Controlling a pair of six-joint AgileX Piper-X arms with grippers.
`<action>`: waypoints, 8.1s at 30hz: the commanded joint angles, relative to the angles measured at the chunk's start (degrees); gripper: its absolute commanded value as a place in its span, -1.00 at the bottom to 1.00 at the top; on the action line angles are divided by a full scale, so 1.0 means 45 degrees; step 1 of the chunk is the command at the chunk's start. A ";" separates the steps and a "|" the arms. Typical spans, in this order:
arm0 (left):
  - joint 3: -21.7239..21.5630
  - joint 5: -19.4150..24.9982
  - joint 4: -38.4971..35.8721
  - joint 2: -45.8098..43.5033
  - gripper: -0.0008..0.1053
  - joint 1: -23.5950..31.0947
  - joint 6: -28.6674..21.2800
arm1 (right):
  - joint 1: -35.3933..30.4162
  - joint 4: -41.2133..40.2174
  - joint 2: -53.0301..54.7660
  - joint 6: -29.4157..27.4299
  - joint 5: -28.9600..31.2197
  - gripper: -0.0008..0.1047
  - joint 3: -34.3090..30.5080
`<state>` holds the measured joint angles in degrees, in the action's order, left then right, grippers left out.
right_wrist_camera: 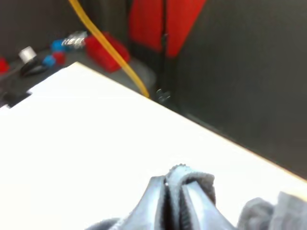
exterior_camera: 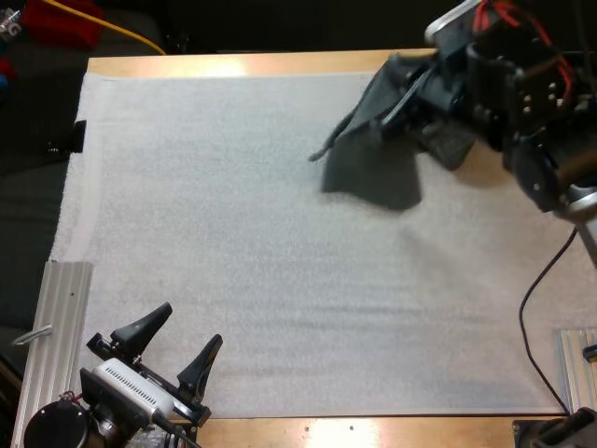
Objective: Pick towel from pile, fold and stack
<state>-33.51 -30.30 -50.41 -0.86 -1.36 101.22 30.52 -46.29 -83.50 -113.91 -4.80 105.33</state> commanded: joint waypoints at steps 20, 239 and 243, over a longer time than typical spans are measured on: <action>-0.0085 -0.0075 0.0231 -0.1675 0.34 0.0003 0.0120 | 0.1614 0.0767 -0.0572 0.0793 0.1068 -0.96 -0.5441; -0.0003 -0.0075 0.0231 -0.1675 0.34 -0.0396 0.0400 | 0.3036 -0.0661 -0.1019 0.5846 0.1302 -0.01 -1.0906; -0.0003 -0.0075 0.0231 -0.1675 0.34 -0.0396 0.0400 | 0.3036 0.0335 -0.1019 0.5942 0.1602 -0.01 -1.1287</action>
<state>-33.38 -30.30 -50.16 -0.86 -2.86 102.42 44.57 -45.35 -88.46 -87.35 2.12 54.57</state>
